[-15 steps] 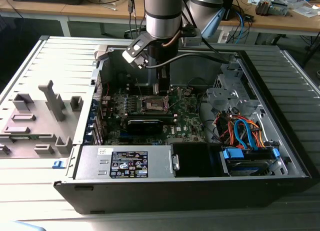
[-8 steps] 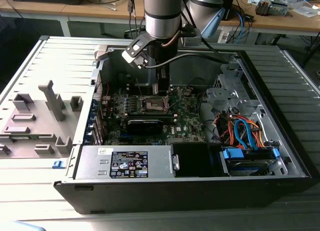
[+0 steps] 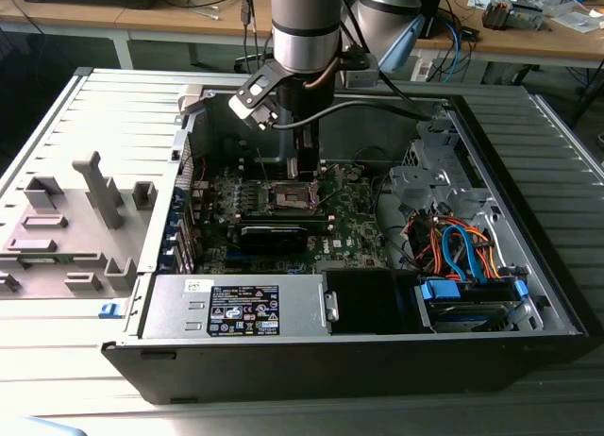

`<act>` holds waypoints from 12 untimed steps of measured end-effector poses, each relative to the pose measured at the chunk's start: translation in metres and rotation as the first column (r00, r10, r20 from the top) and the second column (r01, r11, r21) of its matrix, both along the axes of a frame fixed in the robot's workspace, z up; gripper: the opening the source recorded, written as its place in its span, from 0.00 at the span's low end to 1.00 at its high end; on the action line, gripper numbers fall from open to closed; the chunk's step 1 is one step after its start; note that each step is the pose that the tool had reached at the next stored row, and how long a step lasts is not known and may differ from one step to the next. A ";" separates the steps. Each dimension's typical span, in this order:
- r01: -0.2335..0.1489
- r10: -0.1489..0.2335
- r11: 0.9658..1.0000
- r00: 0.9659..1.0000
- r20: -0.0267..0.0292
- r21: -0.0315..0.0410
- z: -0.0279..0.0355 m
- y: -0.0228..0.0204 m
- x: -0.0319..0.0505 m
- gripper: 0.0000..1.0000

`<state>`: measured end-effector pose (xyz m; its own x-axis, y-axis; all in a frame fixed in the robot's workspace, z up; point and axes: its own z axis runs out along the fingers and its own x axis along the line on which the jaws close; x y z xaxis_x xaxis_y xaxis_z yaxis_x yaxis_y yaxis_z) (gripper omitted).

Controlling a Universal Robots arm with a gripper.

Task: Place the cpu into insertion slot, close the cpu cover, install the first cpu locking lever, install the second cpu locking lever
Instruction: 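Place the cpu into insertion slot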

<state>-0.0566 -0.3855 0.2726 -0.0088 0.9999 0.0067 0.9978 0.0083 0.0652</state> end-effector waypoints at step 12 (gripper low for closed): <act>0.000 0.000 1.000 1.000 0.000 0.000 -0.0004 0.0000 -0.0028 0.54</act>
<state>-0.0594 -0.3855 0.2722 -0.0088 0.9999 0.0068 0.9978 0.0083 0.0652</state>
